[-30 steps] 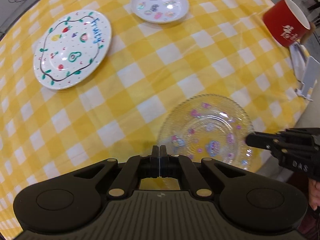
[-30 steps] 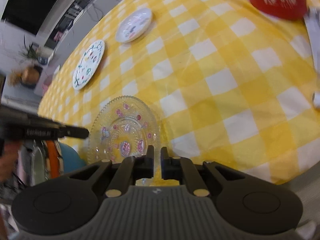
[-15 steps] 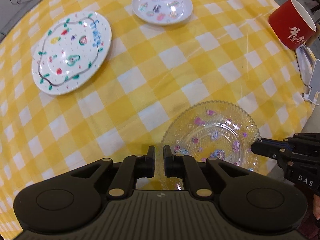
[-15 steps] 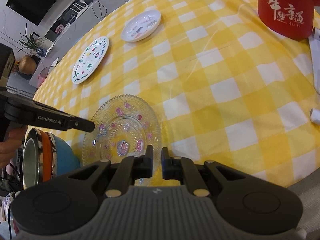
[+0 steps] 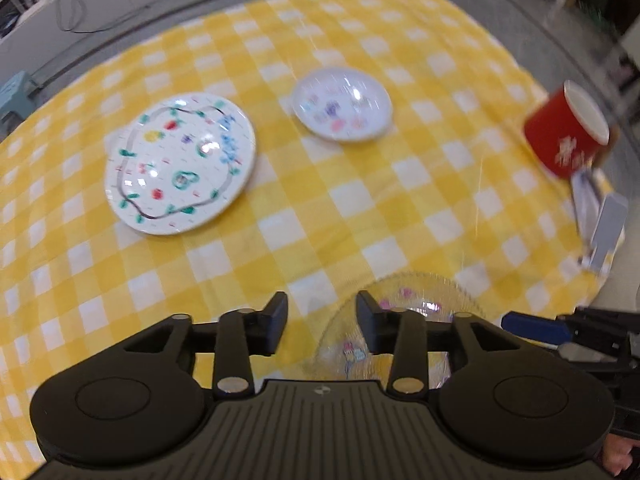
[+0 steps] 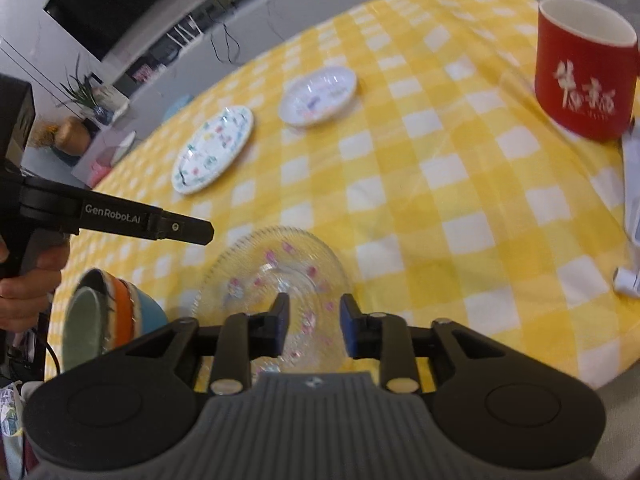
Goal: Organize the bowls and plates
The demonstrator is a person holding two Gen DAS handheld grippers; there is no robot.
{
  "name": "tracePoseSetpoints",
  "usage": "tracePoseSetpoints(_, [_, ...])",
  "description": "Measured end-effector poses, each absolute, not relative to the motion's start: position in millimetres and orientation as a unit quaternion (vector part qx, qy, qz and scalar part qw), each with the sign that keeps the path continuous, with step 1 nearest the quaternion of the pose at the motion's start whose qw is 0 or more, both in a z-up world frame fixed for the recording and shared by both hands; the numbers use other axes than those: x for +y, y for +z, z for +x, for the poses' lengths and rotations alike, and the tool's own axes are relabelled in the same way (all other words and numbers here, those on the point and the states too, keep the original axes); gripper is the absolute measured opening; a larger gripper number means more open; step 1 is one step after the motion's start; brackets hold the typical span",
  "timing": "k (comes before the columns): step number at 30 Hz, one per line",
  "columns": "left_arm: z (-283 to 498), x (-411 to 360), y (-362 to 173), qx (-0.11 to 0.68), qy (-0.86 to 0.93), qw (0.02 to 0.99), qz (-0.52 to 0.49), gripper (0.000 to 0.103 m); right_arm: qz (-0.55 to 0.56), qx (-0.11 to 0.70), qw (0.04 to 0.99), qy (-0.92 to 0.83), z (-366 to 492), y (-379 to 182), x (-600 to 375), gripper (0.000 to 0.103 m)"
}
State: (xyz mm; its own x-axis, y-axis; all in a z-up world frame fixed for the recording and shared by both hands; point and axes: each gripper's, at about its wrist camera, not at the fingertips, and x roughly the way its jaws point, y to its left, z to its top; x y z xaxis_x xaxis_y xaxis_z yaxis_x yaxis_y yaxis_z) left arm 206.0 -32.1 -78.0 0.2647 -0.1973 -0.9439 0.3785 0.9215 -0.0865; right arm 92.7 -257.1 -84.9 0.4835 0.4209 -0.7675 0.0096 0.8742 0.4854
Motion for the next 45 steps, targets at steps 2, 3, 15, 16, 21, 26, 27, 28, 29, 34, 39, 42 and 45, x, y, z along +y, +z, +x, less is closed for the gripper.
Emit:
tracePoseSetpoints(2, [204, -21, -68, 0.554, -0.178, 0.811, 0.061, 0.053, 0.217, 0.484, 0.839, 0.125, 93, -80, -258, 0.047])
tracePoseSetpoints(3, [203, -16, -63, 0.542, -0.173, 0.82, 0.055, 0.059, 0.217, 0.48, 0.841, 0.124, 93, -78, -259, 0.051])
tracePoseSetpoints(15, [218, 74, -51, 0.467, -0.124, 0.874, -0.044, 0.068, 0.221, 0.405, 0.872, 0.167, 135, -19, -244, 0.077])
tracePoseSetpoints(16, [220, 78, -55, 0.459, -0.127, 0.878, -0.038, 0.067, 0.224, 0.404, 0.869, 0.175, 143, -18, -241, 0.077])
tracePoseSetpoints(21, [231, 95, -72, 0.448, -0.149, 0.881, -0.037, 0.066, 0.297, 0.44, 0.815, 0.231, 188, -36, -224, 0.077])
tracePoseSetpoints(26, [248, 125, -83, 0.435, -0.176, 0.877, -0.101, 0.066, 0.289, 0.448, 0.815, 0.227, 238, -61, -204, 0.066])
tracePoseSetpoints(27, [252, 129, -87, 0.434, -0.178, 0.876, -0.115, 0.066, 0.29, 0.45, 0.814, 0.226, 248, -68, -202, 0.064])
tracePoseSetpoints(28, [257, 133, -92, 0.433, -0.18, 0.874, -0.129, 0.065, 0.291, 0.454, 0.812, 0.226, 258, -75, -198, 0.061])
tracePoseSetpoints(29, [261, 137, -97, 0.433, -0.182, 0.871, -0.143, 0.065, 0.291, 0.456, 0.809, 0.228, 268, -81, -194, 0.058])
tracePoseSetpoints(34, [278, 148, -128, 0.466, -0.198, 0.841, -0.19, 0.065, 0.293, 0.472, 0.802, 0.222, 299, -116, -178, 0.051])
tracePoseSetpoints(39, [283, 153, -137, 0.465, -0.186, 0.844, -0.193, 0.065, 0.302, 0.484, 0.79, 0.224, 310, -140, -171, 0.044])
tracePoseSetpoints(42, [287, 159, -148, 0.472, -0.183, 0.834, -0.219, 0.063, 0.308, 0.482, 0.789, 0.223, 313, -147, -173, 0.044])
tracePoseSetpoints(45, [288, 161, -155, 0.461, -0.188, 0.834, -0.235, 0.06, 0.322, 0.472, 0.788, 0.227, 317, -153, -178, 0.04])
